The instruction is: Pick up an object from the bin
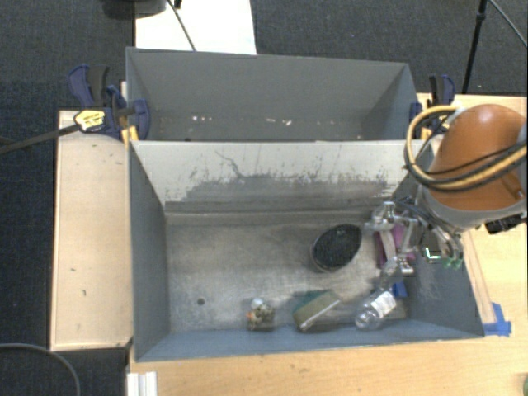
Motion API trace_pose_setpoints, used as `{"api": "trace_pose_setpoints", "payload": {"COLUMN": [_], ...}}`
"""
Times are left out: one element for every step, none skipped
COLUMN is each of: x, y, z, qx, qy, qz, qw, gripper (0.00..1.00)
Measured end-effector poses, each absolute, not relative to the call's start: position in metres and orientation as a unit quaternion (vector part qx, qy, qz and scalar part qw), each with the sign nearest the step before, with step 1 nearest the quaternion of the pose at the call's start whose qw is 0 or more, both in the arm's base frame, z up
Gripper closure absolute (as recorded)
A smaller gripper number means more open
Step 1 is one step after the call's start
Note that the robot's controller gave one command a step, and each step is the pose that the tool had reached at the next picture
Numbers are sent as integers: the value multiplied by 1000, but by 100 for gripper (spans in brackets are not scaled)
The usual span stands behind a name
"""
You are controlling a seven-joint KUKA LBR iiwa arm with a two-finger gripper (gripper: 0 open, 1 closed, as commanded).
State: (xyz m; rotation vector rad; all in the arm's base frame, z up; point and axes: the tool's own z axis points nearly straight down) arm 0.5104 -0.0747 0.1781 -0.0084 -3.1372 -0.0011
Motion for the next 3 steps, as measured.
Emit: {"api": "trace_pose_setpoints", "payload": {"x": [548, 548, 540], "y": [-33, -34, -48], "z": [89, 92, 229], "qx": [87, 87, 97], "qy": [-996, -996, -995], "qz": [-1, 0, 1], "qw": [-2, -3, -5], "gripper": [0, 100, 100]}}
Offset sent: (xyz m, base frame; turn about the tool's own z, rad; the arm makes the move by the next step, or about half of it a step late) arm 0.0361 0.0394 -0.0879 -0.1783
